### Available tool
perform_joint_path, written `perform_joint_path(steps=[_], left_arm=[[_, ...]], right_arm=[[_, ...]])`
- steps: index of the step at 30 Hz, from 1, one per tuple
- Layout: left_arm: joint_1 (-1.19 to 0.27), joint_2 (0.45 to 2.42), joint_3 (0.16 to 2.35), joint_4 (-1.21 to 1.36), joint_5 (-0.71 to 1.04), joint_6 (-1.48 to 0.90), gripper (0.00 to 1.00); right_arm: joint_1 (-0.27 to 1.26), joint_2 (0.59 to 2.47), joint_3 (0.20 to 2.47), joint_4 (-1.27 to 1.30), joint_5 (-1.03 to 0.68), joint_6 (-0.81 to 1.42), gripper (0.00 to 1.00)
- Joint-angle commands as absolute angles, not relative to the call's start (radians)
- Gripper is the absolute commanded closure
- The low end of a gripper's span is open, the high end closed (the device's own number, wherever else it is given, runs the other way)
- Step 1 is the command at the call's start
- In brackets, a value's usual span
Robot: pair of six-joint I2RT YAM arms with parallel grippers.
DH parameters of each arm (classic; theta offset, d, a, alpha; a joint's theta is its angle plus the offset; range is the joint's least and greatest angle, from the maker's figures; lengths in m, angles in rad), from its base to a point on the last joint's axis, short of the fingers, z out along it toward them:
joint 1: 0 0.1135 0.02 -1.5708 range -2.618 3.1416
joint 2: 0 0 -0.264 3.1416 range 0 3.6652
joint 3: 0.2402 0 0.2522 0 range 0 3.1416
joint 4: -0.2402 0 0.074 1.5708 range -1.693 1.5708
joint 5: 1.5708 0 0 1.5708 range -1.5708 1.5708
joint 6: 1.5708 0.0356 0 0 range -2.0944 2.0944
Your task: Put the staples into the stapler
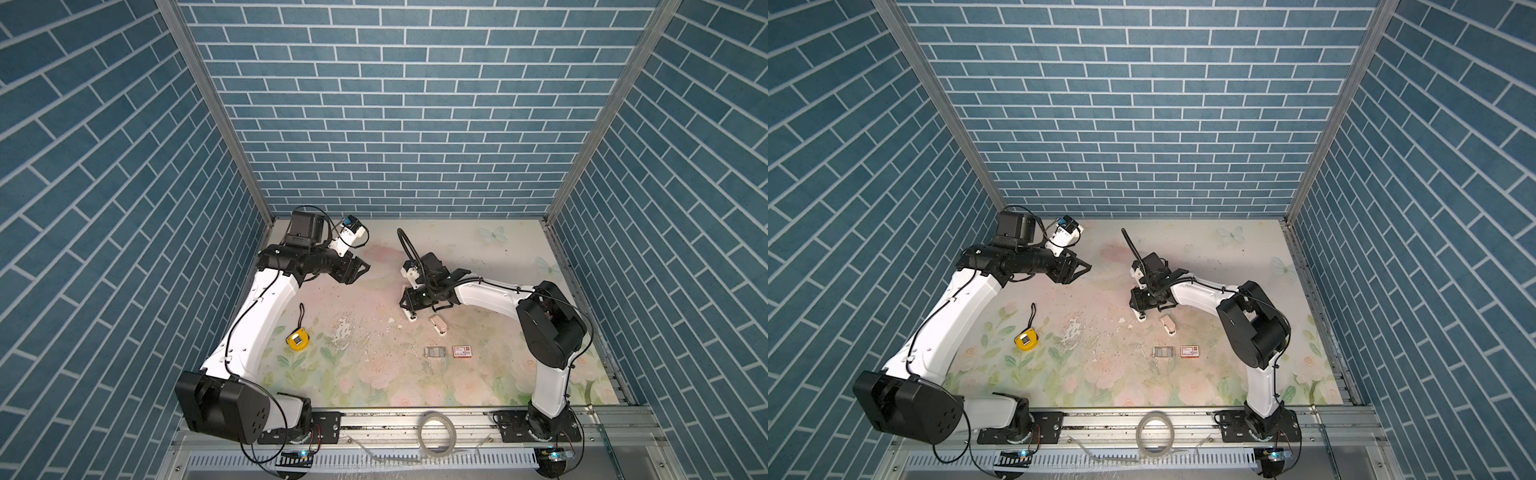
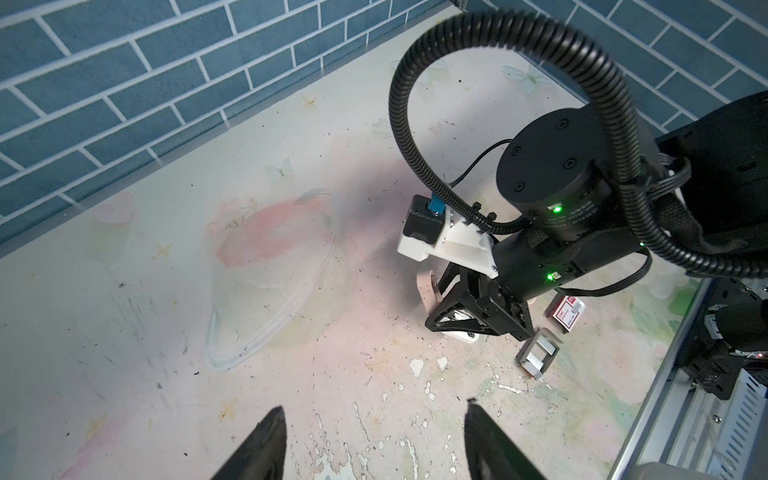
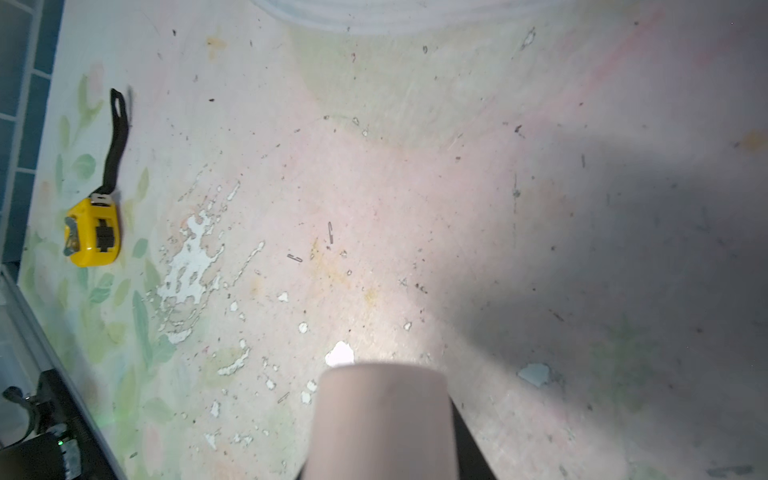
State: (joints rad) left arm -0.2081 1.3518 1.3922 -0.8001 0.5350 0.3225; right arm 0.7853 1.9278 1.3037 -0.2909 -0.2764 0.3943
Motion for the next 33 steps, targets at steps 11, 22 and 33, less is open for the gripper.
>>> perform_joint_path(steps=[11,22,33], left_arm=[[-0.204,1.299,1.338,-0.767,0.547,0.306,0.31],[-0.203,1.326,1.343,-0.766,0.585,0.313,0.30],[-0.206,1.331,1.331,-0.765,0.595,0.313,0.29]], right_arm=[[0.839,2.051,1.445,-0.380,-0.098,0.352,0.86],[0.882,2.087,1.457,-0.413,-0.040,0.354,0.81],[0.893,2.087,1.434,-0.403,-0.031,0.356,0.63]])
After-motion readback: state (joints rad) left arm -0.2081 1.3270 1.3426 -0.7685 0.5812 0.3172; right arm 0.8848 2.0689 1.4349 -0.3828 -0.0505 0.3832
